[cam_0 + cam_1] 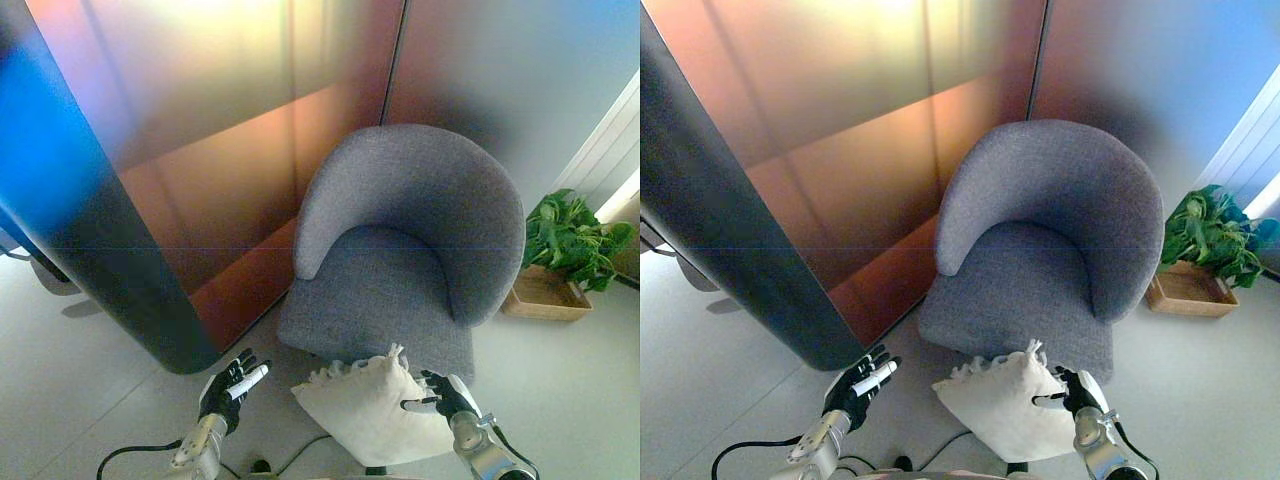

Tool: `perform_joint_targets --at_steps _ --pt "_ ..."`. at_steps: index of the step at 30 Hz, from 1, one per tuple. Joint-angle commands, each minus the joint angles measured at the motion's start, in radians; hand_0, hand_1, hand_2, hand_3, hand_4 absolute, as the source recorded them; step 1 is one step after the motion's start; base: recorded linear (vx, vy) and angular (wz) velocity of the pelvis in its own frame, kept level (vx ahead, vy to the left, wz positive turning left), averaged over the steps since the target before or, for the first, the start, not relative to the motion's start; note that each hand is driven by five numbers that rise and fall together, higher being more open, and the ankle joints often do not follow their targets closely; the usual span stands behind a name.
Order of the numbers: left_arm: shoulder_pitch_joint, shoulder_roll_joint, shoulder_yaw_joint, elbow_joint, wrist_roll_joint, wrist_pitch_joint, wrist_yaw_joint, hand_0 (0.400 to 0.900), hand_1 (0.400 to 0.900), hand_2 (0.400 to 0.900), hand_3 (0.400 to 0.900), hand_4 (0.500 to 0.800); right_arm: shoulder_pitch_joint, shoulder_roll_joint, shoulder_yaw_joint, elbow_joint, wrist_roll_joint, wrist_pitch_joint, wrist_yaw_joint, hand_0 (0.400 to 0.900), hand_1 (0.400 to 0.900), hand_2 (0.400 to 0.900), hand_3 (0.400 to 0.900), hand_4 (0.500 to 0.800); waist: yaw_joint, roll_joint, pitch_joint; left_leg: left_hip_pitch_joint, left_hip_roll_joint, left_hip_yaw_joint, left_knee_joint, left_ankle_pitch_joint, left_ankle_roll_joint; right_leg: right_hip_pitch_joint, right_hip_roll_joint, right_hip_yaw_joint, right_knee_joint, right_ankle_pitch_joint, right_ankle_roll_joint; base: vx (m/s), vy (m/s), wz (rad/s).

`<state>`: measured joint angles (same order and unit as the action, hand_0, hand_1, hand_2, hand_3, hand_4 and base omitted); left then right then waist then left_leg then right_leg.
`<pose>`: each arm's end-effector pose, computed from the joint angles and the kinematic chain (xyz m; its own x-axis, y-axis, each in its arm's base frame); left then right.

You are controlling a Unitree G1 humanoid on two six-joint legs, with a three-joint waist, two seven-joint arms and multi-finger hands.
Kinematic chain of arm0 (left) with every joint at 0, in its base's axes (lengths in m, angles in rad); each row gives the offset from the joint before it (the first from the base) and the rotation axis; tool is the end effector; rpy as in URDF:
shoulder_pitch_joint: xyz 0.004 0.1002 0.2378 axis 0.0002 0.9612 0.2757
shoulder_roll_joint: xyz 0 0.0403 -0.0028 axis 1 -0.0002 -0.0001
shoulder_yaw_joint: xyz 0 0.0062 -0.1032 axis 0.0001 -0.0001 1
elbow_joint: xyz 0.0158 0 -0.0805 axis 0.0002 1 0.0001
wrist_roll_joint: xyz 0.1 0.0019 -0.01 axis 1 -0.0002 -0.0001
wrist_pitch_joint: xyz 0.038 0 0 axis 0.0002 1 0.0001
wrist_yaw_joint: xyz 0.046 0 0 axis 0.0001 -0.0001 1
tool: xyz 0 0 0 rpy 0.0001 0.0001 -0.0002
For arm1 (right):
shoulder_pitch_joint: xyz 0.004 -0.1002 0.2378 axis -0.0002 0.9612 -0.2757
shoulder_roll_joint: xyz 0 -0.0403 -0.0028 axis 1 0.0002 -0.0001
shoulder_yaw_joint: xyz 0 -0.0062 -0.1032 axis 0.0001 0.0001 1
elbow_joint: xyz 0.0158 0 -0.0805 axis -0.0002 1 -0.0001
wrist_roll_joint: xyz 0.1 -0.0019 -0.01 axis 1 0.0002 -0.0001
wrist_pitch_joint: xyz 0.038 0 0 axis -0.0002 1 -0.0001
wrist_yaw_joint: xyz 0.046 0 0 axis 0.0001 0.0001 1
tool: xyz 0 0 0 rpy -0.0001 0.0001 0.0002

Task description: Pick up the pillow and put it on the sofa.

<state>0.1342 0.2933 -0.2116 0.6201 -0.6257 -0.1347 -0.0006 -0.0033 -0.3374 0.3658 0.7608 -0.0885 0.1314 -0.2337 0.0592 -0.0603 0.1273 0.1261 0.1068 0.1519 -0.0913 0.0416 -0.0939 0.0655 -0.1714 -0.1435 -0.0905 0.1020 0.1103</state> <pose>0.1211 0.2092 -0.0713 0.7937 0.0697 -0.6043 -0.2225 0.9578 -0.1818 0.1346 -0.2084 -0.0818 0.6727 -0.2472 -0.6974 -0.2644 0.8000 -0.5386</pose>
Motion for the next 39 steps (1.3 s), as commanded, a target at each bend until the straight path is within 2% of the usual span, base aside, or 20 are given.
perform_joint_targets --at_steps 1,11,16,25,39 --pt "-0.070 0.008 0.016 -0.063 0.011 -0.088 -0.013 0.900 0.900 0.900 0.900 0.800 -0.092 -0.078 -0.003 -0.068 -0.020 -0.026 -0.031 0.900 0.900 0.900 0.900 0.800 0.012 0.007 0.011 -0.005 0.022 -0.104 0.047 -0.039 0.010 0.003 -0.091 0.002 0.066 -0.003 0.101 0.00 0.000 0.00" --pt "-0.074 0.016 0.008 -0.079 0.009 -0.073 -0.011 0.900 0.900 0.900 0.900 0.800 -0.106 -0.086 0.008 -0.052 -0.037 -0.027 -0.042 0.900 0.900 0.900 0.900 0.800 0.018 0.011 0.028 -0.014 0.021 -0.111 0.054 -0.038 0.010 -0.007 -0.093 0.003 0.072 -0.002 0.103 0.00 0.000 0.00" --pt "-0.080 0.019 -0.005 -0.079 0.009 -0.080 -0.008 0.900 0.900 0.900 0.900 0.800 -0.125 -0.094 0.020 -0.028 -0.067 -0.030 -0.058 0.900 0.900 0.900 0.900 0.800 0.023 0.014 0.046 -0.032 0.023 -0.114 0.064 -0.037 0.009 -0.026 -0.097 0.003 0.080 0.001 0.105 -0.01 -0.011 0.03" --pt "-0.245 0.038 -0.051 -0.057 -0.046 -0.109 0.005 0.900 0.900 0.900 0.900 0.800 -0.402 -0.143 0.069 0.180 -0.011 -0.025 -0.067 0.900 0.900 0.900 0.900 0.800 0.043 0.047 0.175 -0.131 0.010 -0.136 0.100 -0.029 0.008 -0.114 -0.104 0.017 0.104 0.015 0.101 -0.17 0.003 0.00" --pt "-0.365 0.051 -0.102 -0.091 -0.104 -0.147 0.027 0.900 0.900 0.900 0.900 0.800 -0.614 -0.187 0.117 0.319 -0.010 0.009 -0.071 0.900 0.900 0.900 0.900 0.800 0.056 0.080 0.287 -0.248 -0.015 -0.161 0.167 -0.030 0.004 -0.194 -0.116 0.024 0.121 0.028 0.095 -0.08 0.010 0.01"
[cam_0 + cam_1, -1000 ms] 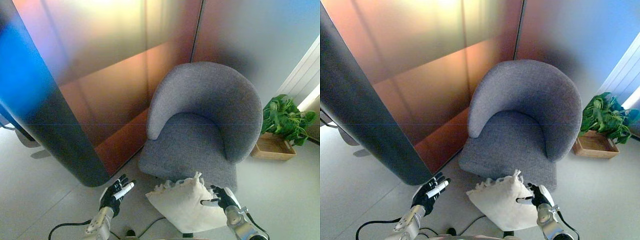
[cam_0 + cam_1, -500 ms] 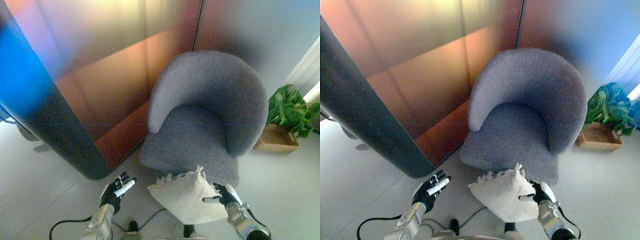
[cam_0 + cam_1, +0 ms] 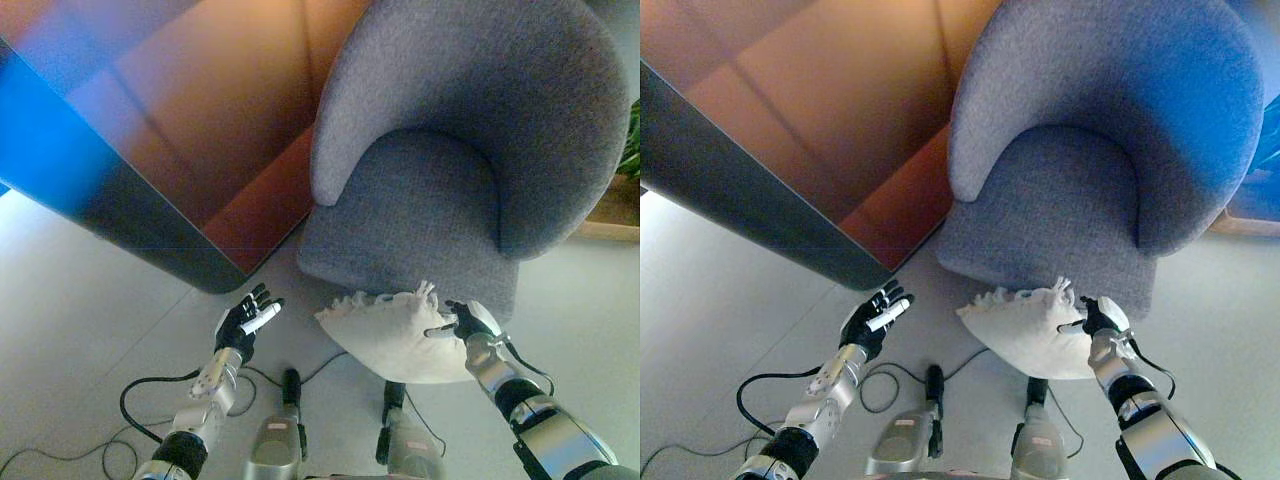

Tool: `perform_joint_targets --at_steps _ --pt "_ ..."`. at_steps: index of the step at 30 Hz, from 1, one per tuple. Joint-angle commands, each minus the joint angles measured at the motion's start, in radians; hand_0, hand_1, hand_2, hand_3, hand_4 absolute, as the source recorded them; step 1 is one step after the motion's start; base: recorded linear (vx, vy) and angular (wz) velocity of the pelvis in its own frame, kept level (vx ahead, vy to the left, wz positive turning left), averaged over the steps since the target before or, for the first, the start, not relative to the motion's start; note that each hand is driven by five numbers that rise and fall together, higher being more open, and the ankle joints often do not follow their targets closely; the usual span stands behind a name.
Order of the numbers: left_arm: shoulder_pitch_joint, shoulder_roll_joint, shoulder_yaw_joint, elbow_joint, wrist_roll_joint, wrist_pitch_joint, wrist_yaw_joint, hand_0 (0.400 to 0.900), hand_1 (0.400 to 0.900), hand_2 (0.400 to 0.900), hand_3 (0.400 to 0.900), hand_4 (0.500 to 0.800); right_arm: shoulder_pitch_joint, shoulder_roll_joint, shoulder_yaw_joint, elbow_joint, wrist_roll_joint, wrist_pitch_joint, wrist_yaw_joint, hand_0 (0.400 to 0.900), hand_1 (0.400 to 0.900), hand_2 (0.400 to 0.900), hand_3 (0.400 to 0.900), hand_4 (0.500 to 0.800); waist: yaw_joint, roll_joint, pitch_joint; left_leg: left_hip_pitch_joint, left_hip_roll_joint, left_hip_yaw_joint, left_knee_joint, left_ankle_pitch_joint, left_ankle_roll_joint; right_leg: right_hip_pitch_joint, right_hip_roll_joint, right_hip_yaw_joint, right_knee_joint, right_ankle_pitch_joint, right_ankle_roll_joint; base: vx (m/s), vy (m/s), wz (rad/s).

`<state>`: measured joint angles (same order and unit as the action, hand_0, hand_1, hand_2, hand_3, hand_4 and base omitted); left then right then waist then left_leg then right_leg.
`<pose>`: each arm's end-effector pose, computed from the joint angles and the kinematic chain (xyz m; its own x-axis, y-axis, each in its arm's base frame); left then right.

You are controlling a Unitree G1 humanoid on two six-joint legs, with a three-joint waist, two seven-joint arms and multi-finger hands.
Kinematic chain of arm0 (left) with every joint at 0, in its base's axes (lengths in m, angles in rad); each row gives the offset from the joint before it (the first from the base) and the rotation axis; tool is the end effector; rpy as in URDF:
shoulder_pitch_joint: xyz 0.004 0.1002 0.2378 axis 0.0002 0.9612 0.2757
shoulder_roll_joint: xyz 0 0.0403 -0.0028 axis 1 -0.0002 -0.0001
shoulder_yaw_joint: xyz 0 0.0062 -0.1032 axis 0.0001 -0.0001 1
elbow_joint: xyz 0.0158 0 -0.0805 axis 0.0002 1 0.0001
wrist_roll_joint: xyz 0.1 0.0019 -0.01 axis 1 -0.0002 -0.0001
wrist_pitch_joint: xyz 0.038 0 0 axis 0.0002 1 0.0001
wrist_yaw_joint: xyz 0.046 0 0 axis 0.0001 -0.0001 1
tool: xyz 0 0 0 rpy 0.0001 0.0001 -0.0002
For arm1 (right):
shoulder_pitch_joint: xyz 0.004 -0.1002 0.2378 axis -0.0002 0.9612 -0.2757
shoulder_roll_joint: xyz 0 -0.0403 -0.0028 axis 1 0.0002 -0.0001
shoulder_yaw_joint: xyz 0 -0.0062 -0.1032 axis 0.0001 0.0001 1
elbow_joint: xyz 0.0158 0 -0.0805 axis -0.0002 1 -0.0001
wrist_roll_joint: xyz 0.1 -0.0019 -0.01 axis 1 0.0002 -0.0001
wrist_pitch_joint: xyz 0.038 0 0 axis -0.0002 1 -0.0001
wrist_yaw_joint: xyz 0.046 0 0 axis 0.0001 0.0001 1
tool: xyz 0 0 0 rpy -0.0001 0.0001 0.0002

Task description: Pick up the pillow and put it on the sofa.

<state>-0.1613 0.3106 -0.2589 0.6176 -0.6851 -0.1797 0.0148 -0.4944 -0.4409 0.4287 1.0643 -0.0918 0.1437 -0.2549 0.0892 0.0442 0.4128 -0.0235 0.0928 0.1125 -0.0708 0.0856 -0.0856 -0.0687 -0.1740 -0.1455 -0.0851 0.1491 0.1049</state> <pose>0.2108 0.1945 -0.0241 0.9431 0.0021 -0.3326 -0.0892 0.9650 -0.2467 0.2510 -0.2415 -0.0158 0.7996 -0.3749 -0.4691 -0.1443 0.6383 -0.7561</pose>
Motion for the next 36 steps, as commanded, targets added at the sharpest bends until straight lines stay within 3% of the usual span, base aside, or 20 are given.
perform_joint_targets --at_steps 1,14,24,35,36 --pt "-0.074 0.035 -0.059 -0.089 -0.048 -0.106 0.013 0.900 0.900 0.900 0.900 0.800 -0.135 -0.088 0.054 0.019 -0.011 -0.004 -0.047 0.900 0.900 0.900 0.900 0.800 0.026 -0.023 0.007 -0.105 -0.002 -0.123 0.149 -0.073 -0.004 -0.066 -0.112 0.027 0.116 -0.018 0.100 -0.08 0.013 0.00" --pt "-0.168 0.053 -0.091 -0.134 -0.062 -0.163 0.037 0.900 0.900 0.900 0.900 0.800 -0.312 -0.132 0.113 0.106 -0.046 0.050 0.014 0.900 0.900 0.900 0.900 0.800 0.038 -0.003 0.106 -0.220 -0.009 -0.129 0.186 -0.053 -0.008 -0.173 -0.108 0.026 0.134 0.005 0.097 -0.08 -0.007 0.00" --pt "-0.220 0.066 -0.122 -0.212 -0.072 -0.189 0.076 0.900 0.900 0.900 0.900 0.800 -0.413 -0.144 0.140 0.158 -0.023 0.048 0.038 0.900 0.900 0.900 0.900 0.800 0.041 0.014 0.107 -0.344 -0.020 -0.126 0.221 -0.047 -0.008 -0.296 -0.114 0.011 0.160 0.021 0.095 -0.05 0.000 0.03" --pt "-0.241 0.060 -0.133 -0.227 -0.081 -0.189 0.094 0.900 0.900 0.900 0.900 0.800 -0.492 -0.148 0.160 0.162 -0.033 0.060 0.068 0.900 0.900 0.900 0.900 0.800 0.041 0.028 0.107 -0.412 -0.029 -0.114 0.229 -0.039 -0.009 -0.374 -0.120 -0.001 0.162 0.037 0.095 -0.02 -0.001 0.01" --pt "-0.242 0.058 -0.134 -0.227 -0.081 -0.191 0.094 0.900 0.900 0.900 0.900 0.800 -0.499 -0.149 0.163 0.164 -0.035 0.065 0.072 0.696 0.696 0.696 0.696 0.678 0.041 0.029 0.107 -0.414 -0.030 -0.113 0.227 -0.038 -0.008 -0.378 -0.120 -0.002 0.161 0.039 0.095 0.00 0.000 0.00"
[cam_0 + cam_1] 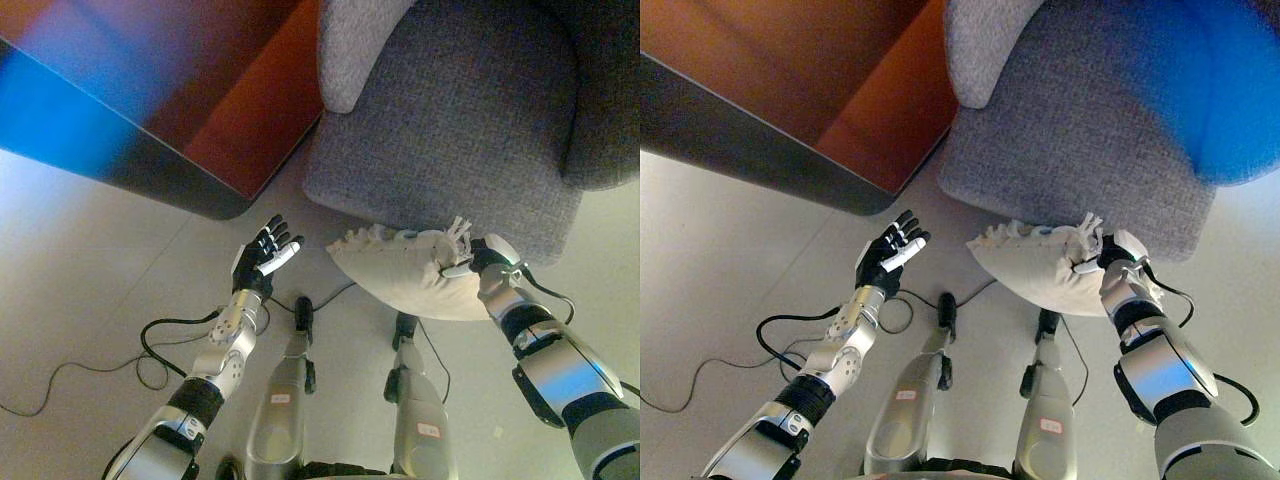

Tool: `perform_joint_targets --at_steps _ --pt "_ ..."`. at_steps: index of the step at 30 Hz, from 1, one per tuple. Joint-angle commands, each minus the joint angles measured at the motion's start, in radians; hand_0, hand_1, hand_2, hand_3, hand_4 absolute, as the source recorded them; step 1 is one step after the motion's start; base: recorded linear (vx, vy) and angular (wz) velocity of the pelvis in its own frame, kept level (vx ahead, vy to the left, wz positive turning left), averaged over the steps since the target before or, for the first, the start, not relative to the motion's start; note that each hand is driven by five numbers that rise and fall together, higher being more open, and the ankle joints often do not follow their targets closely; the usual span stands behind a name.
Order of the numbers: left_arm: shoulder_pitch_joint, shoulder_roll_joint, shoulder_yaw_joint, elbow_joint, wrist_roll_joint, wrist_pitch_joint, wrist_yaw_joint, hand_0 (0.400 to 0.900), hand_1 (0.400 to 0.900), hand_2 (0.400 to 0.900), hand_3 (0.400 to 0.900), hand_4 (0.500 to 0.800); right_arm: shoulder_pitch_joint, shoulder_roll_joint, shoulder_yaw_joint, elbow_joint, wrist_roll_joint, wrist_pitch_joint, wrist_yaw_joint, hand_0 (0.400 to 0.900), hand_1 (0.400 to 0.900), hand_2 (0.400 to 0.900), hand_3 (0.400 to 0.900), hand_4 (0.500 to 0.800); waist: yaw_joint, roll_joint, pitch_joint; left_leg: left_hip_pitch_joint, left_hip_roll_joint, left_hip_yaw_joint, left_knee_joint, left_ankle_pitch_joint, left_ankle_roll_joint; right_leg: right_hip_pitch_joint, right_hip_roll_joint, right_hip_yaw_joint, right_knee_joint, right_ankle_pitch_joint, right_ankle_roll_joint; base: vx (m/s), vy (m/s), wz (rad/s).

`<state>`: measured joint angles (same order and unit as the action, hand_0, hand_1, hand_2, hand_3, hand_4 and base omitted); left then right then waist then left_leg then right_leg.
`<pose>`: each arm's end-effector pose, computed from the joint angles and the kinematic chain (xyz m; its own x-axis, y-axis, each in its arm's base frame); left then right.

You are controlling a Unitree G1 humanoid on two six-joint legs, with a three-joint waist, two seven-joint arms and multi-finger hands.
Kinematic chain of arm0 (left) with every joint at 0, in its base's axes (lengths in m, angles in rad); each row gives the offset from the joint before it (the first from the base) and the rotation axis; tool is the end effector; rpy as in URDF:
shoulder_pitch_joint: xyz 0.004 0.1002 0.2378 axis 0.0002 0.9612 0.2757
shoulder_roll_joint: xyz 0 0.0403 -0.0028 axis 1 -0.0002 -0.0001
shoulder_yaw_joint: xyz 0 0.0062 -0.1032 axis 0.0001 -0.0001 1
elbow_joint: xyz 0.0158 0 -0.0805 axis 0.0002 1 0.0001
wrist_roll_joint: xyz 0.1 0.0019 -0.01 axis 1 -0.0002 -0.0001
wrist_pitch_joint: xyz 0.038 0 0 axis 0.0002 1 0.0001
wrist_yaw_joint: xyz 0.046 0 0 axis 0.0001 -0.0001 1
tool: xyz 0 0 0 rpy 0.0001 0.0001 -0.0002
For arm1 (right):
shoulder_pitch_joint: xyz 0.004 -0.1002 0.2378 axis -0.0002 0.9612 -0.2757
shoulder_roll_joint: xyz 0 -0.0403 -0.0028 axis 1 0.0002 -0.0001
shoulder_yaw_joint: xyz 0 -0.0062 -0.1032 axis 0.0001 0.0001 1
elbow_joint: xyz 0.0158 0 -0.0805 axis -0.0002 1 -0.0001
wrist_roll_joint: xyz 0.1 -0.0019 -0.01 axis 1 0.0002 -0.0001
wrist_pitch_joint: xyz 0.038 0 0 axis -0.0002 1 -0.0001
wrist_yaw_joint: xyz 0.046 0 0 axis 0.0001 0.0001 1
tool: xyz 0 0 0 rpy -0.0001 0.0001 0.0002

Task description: Pick up the pillow and put it on the sofa.

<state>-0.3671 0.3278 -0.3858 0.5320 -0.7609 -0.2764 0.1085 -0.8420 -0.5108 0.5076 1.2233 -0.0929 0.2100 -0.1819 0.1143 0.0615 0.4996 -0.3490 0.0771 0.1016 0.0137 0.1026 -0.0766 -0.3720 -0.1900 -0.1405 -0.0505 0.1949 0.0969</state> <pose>0.2619 0.1618 0.0323 0.9972 -0.0587 -0.0459 0.0434 0.9581 -0.2831 0.3166 -0.2546 0.0665 0.8384 -0.4291 -0.3361 -0.0579 0.5430 -0.8377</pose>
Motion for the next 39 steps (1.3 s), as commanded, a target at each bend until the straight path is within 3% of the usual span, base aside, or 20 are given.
perform_joint_targets --at_steps 1,2,17,29,36,39 --pt "-0.037 0.040 -0.007 -0.142 -0.005 -0.095 0.000 0.900 0.900 0.900 0.900 0.800 -0.154 -0.080 0.084 0.005 -0.035 0.002 0.001 0.555 0.555 0.555 0.555 0.593 0.016 0.012 0.020 -0.090 -0.015 -0.101 0.140 -0.054 -0.017 -0.076 -0.105 -0.008 0.126 -0.006 0.103 0.00 0.000 0.00" --pt "-0.037 0.039 -0.007 -0.145 -0.003 -0.096 0.001 0.900 0.900 0.900 0.900 0.800 -0.154 -0.081 0.084 0.003 -0.037 0.005 0.002 0.400 0.400 0.400 0.400 0.500 0.016 0.012 0.020 -0.092 -0.014 -0.100 0.139 -0.054 -0.017 -0.079 -0.106 -0.010 0.125 -0.006 0.103 0.00 0.000 0.00" --pt "-0.029 0.026 -0.004 -0.152 0.003 -0.093 0.011 0.900 0.900 0.900 0.900 0.800 -0.139 -0.091 0.062 -0.014 -0.017 -0.002 -0.006 0.400 0.400 0.400 0.400 0.500 0.011 0.011 0.020 -0.064 -0.009 -0.082 0.119 -0.052 -0.018 -0.067 -0.108 -0.022 0.118 0.000 0.102 0.00 0.003 0.00" --pt "-0.001 0.011 0.035 -0.059 0.026 -0.039 0.007 0.900 0.900 0.900 0.900 0.800 -0.019 -0.102 0.011 -0.106 -0.037 -0.049 0.000 0.400 0.400 0.400 0.400 0.500 -0.001 -0.027 0.020 0.153 0.001 -0.059 0.079 -0.072 -0.022 0.141 -0.112 -0.027 0.096 -0.022 0.108 0.03 0.015 -0.02" --pt "0.063 0.010 0.070 -0.004 0.067 0.023 0.014 0.900 0.900 0.900 0.900 0.800 0.088 -0.122 -0.016 -0.237 -0.068 -0.029 0.026 0.400 0.400 0.400 0.400 0.500 -0.003 -0.065 -0.071 0.271 0.021 -0.044 0.009 -0.062 -0.031 0.260 -0.099 -0.036 0.056 -0.033 0.114 0.12 -0.023 0.03" --pt "0.125 0.009 0.098 0.012 0.088 0.041 -0.012 0.900 0.900 0.900 0.900 0.800 0.178 -0.145 -0.033 -0.376 -0.090 0.013 0.050 0.400 0.400 0.400 0.400 0.500 -0.010 -0.090 -0.145 0.331 0.034 -0.037 -0.024 -0.052 -0.038 0.322 -0.088 -0.049 0.034 -0.036 0.113 0.18 -0.028 0.03"
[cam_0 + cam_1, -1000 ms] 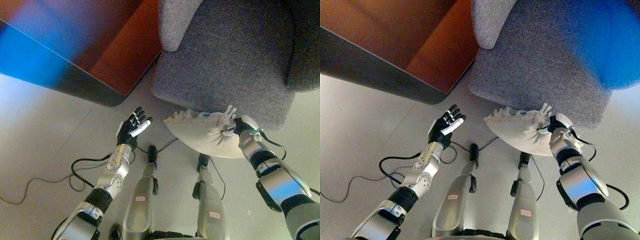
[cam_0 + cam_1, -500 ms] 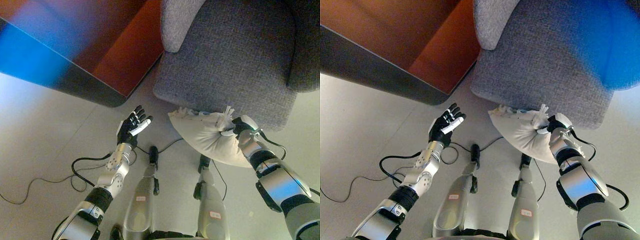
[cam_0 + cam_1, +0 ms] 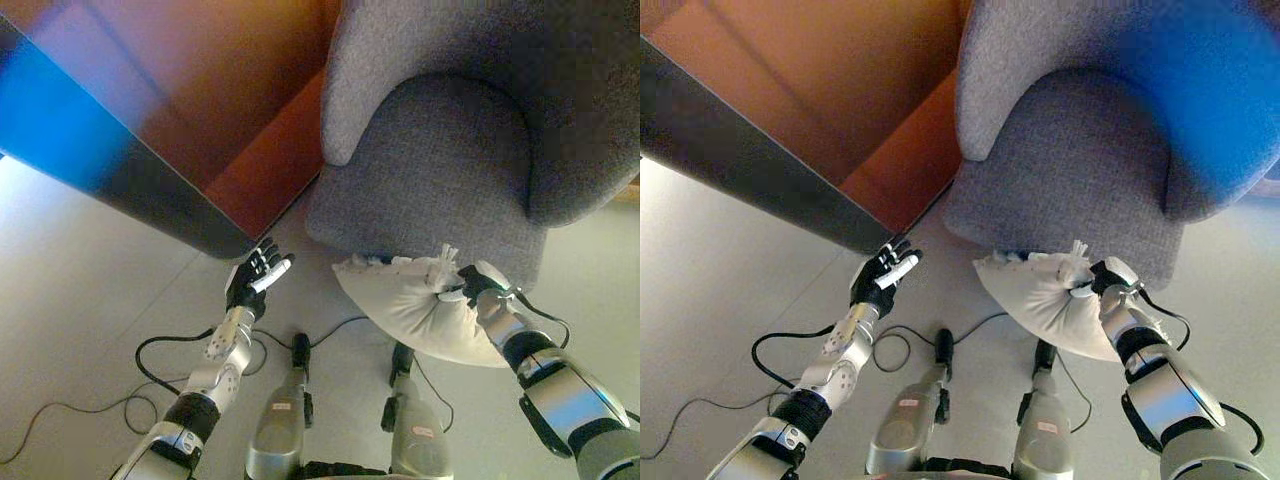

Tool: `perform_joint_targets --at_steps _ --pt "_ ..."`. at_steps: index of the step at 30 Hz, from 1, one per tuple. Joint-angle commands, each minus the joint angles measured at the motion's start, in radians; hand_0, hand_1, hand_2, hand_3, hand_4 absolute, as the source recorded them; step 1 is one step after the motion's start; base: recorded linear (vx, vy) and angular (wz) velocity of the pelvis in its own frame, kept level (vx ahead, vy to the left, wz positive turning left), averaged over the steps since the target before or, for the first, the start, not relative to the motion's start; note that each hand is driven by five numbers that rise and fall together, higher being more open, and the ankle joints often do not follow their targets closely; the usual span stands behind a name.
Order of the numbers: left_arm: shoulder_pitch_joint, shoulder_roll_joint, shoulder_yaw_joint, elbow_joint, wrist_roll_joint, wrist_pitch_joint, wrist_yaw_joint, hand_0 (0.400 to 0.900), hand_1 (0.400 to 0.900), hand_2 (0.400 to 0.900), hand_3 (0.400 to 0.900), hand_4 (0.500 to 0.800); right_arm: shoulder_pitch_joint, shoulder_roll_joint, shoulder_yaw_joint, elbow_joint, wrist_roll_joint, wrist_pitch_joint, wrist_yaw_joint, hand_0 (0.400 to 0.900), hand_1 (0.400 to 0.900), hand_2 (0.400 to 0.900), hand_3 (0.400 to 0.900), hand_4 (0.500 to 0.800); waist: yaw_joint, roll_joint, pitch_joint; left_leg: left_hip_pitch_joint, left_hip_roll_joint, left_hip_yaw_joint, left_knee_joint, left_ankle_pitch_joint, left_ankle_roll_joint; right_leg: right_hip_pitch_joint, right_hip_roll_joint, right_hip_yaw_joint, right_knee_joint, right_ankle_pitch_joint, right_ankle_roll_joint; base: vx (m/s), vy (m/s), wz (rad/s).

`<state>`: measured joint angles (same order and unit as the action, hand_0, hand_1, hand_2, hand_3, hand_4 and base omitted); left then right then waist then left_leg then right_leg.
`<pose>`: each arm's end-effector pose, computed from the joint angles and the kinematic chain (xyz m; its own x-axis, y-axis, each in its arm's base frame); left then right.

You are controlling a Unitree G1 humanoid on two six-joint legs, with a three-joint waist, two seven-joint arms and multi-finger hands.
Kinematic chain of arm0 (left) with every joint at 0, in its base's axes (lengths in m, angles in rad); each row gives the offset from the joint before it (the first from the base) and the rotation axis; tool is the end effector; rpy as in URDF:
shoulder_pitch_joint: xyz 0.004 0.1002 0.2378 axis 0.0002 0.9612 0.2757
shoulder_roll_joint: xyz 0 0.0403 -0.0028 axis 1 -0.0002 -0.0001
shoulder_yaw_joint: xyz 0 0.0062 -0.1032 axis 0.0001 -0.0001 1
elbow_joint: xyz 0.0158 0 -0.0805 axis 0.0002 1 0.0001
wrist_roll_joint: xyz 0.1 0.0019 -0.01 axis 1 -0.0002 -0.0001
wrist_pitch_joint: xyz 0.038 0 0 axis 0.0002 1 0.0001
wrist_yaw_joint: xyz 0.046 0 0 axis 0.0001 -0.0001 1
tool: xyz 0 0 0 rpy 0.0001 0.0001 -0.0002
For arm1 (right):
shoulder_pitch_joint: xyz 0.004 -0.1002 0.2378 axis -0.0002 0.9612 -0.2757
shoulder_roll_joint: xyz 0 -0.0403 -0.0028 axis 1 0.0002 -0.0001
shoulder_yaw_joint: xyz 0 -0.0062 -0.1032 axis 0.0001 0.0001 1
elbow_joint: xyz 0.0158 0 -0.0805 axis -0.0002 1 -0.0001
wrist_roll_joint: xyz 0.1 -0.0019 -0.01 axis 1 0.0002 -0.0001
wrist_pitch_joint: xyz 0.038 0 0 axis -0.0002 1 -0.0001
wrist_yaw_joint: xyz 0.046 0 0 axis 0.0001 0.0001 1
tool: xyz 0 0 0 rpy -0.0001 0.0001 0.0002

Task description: Pick up the pillow and put it on the sofa.

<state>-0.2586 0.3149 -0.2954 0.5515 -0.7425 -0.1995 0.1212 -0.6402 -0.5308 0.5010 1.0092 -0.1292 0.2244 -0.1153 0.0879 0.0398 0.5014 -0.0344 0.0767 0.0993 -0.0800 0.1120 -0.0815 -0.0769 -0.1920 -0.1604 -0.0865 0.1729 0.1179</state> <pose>0.2396 0.1798 0.0055 0.9765 0.0377 -0.2124 -0.0991 0.9529 -0.2868 0.2887 -0.2513 0.0331 0.8391 -0.3254 -0.4359 -0.2024 0.5569 -0.8055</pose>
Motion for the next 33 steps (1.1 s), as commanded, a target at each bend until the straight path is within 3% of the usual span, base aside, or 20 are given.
perform_joint_targets --at_steps 1,10,17,26,33 --pt "0.018 0.022 0.007 -0.008 0.070 -0.036 -0.025 0.900 0.900 0.900 0.900 0.800 -0.021 -0.125 -0.028 -0.164 -0.054 0.000 -0.017 0.400 0.400 0.400 0.400 0.500 0.017 -0.068 -0.147 0.018 0.034 -0.035 0.069 -0.061 -0.033 0.029 -0.086 -0.029 0.069 -0.014 0.092 0.15 -0.019 0.03" --pt "0.132 0.027 0.043 0.008 0.117 0.027 -0.073 0.900 0.900 0.900 0.900 0.800 0.103 -0.169 -0.069 -0.342 -0.145 0.053 0.055 0.400 0.400 0.400 0.400 0.500 0.013 -0.101 -0.297 0.128 0.051 -0.021 0.029 -0.072 -0.029 0.145 -0.072 -0.056 0.036 -0.026 0.089 0.17 -0.012 0.03" --pt "0.174 0.032 0.055 0.037 0.118 0.031 -0.103 0.900 0.900 0.900 0.900 0.800 0.058 -0.227 -0.081 -0.417 -0.188 0.070 0.109 0.400 0.400 0.400 0.400 0.500 0.012 -0.109 -0.358 0.156 0.056 -0.010 0.018 -0.074 -0.027 0.176 -0.073 -0.063 0.023 -0.025 0.094 0.04 0.011 -0.04" --pt "0.200 0.036 0.057 0.067 0.114 0.030 -0.127 0.900 0.900 0.900 0.900 0.800 -0.073 -0.289 -0.081 -0.387 -0.195 0.067 0.138 0.400 0.400 0.400 0.400 0.500 0.023 -0.118 -0.409 0.172 0.059 -0.006 0.013 -0.079 -0.027 0.189 -0.073 -0.073 0.019 -0.025 0.097 0.05 0.004 0.00" --pt "0.242 0.061 0.044 0.032 0.102 0.024 -0.164 0.900 0.900 0.900 0.900 0.800 -0.190 -0.329 -0.045 -0.257 -0.171 0.064 0.141 0.400 0.400 0.400 0.400 0.500 0.056 -0.117 -0.417 0.175 0.060 -0.024 0.008 -0.082 -0.026 0.198 -0.072 -0.089 0.015 -0.030 0.096 0.09 -0.008 0.05"
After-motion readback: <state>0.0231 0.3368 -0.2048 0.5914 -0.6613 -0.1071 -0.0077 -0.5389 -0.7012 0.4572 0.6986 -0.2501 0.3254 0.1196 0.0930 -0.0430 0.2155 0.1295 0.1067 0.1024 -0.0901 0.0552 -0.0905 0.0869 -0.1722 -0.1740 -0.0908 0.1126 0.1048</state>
